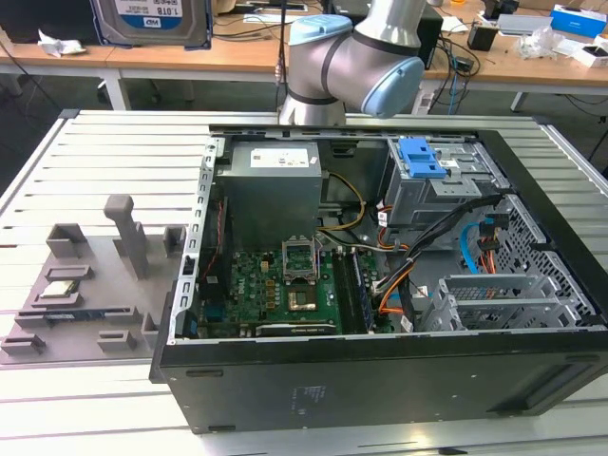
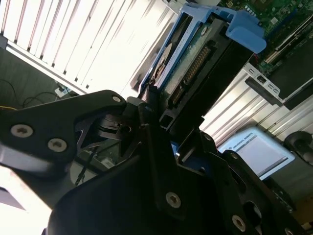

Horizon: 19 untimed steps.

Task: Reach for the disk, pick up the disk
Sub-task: 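Pick up the disk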

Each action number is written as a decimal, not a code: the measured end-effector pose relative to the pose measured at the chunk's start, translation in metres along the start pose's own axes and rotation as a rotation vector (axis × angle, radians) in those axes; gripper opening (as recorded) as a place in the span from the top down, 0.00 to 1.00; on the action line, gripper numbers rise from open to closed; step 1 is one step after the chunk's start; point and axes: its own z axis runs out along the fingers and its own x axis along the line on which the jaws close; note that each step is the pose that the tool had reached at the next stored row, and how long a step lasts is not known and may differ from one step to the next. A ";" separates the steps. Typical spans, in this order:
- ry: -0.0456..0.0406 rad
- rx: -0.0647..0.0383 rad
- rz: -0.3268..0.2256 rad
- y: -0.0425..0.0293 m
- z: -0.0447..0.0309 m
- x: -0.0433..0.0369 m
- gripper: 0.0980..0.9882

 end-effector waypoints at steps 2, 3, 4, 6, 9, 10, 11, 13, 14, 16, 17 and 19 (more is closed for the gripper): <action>0.0000 0.000 0.000 -0.0013 0.0034 0.0003 0.70; 0.0000 0.000 0.000 -0.0019 0.0053 0.0005 0.70; 0.0000 0.000 0.000 -0.0028 0.0084 0.0008 0.70; 0.0001 0.000 0.000 -0.0040 0.0129 0.0012 0.70; 0.0000 0.000 0.000 -0.0052 0.0186 0.0016 0.70; 0.0001 0.000 0.000 -0.0057 0.0213 0.0018 0.70; 0.0000 0.000 0.000 -0.0062 0.0245 0.0021 0.70; 0.0000 0.000 0.000 -0.0067 0.0272 0.0023 0.70; 0.0000 0.000 0.000 -0.0071 0.0287 0.0024 0.70; 0.0002 0.000 0.000 -0.0076 0.0310 0.0026 0.70; 0.0002 0.000 0.000 -0.0078 0.0321 0.0027 0.70; 0.0000 0.000 0.000 -0.0086 0.0363 0.0031 0.70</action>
